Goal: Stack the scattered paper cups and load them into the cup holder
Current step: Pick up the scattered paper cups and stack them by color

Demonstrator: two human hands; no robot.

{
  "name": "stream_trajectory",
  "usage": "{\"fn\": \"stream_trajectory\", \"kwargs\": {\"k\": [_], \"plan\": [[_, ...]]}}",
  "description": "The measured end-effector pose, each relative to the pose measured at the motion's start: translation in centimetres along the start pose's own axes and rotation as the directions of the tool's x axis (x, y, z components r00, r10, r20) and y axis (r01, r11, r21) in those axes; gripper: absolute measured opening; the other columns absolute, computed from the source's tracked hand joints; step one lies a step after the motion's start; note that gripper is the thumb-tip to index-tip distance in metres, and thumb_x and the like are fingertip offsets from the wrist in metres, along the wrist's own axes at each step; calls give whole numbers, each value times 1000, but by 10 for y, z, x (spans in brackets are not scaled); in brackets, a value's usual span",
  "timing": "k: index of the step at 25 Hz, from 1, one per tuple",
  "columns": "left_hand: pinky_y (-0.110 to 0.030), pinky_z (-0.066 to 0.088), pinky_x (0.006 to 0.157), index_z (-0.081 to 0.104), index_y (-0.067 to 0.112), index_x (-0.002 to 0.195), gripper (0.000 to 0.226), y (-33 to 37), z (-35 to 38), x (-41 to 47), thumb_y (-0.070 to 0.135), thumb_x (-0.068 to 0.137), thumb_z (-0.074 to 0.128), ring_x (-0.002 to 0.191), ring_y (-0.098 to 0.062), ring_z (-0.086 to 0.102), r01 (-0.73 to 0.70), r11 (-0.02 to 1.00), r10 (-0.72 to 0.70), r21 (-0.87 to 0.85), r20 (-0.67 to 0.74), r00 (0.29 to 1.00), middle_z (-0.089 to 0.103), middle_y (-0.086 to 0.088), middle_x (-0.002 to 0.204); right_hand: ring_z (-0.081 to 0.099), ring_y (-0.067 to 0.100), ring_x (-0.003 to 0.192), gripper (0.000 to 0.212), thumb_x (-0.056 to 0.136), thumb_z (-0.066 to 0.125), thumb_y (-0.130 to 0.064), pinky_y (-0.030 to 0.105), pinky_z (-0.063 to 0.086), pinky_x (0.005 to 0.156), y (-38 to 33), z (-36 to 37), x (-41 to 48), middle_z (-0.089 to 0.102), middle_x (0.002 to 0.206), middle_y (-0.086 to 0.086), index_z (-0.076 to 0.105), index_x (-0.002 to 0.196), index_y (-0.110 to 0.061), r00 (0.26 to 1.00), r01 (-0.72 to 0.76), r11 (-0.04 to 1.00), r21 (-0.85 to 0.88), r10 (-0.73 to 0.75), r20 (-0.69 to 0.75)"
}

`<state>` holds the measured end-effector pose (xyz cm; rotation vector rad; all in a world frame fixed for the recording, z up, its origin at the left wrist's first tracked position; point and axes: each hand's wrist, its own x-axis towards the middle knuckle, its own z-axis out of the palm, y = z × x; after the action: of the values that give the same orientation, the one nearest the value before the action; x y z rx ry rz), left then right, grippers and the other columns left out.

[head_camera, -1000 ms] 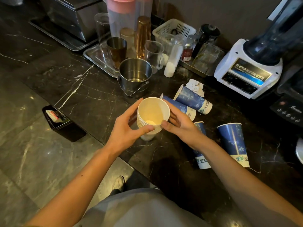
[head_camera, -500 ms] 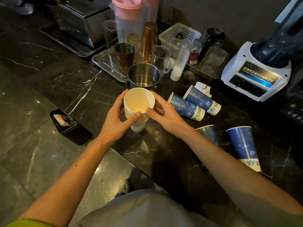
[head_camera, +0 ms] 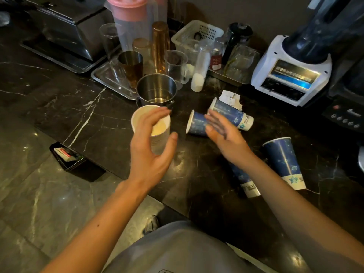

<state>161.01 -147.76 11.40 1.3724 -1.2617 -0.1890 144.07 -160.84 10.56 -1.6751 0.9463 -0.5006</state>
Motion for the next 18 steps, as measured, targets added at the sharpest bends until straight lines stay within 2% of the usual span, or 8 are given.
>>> {"fn": "stream_trajectory", "kwargs": {"k": [2,5,7,9,12,15,16,18], "plan": [[-41,49,100,57,10,121,32,6,33,-7,12,89,62,120,-20,57,39,994,-32,-99,71,997,58,-2,125,42,2,133,53,97,57,-20,24,34,113,15,-34,-14,46,145,-5,37,146,-21,988,-4,1000,-10,2,-157],[-31,53,93,58,14,118,31,5,78,-22,9,89,67,109,-16,63,351,920,-315,-172,205,927,62,-2,117,41,2,132,53,95,60,-23,22,32,111,43,-80,-32,46,143,-7,41,144,-21,942,-42,977,-209,-31,-334],[-22,53,88,53,21,121,39,8,116,-30,15,87,72,107,-13,62,590,797,-526,-127,332,783,60,0,122,41,11,134,54,93,62,-24,22,30,109,64,-116,-54,45,146,1,42,143,-19,889,-134,935,-328,-33,-457],[-21,52,88,46,22,129,55,14,150,-38,23,84,77,104,-10,60,755,655,-679,-32,413,607,55,-2,129,40,20,136,59,92,64,-25,23,28,107,86,-147,-76,42,148,7,39,145,-16,839,-229,909,-349,3,-544],[-32,49,99,36,16,142,82,17,181,-46,33,77,82,111,-13,56,878,477,-807,42,417,419,52,-2,130,35,27,139,74,90,66,-31,27,27,106,116,-168,-97,35,152,12,28,150,-12,836,-378,841,-387,129,-534],[-41,49,102,32,20,142,110,7,204,-52,52,54,90,117,-17,56,925,373,-860,70,399,317,52,0,133,31,32,141,87,87,68,-40,41,33,109,138,-174,-103,28,155,14,16,153,-16,818,-505,786,-357,305,-487],[-45,49,101,32,22,140,114,4,211,-54,57,47,89,118,-20,57,940,331,-881,82,383,277,52,-1,135,32,33,141,89,87,67,-43,44,34,108,143,-176,-104,29,154,14,15,154,-16,812,-533,767,-357,344,-471],[-45,51,97,34,22,134,104,4,226,-57,53,52,89,116,-24,59,958,274,-907,90,356,226,54,-5,133,38,33,137,89,86,66,-49,47,38,106,150,-178,-104,35,151,13,16,153,-17,808,-563,738,-372,395,-438]]}}
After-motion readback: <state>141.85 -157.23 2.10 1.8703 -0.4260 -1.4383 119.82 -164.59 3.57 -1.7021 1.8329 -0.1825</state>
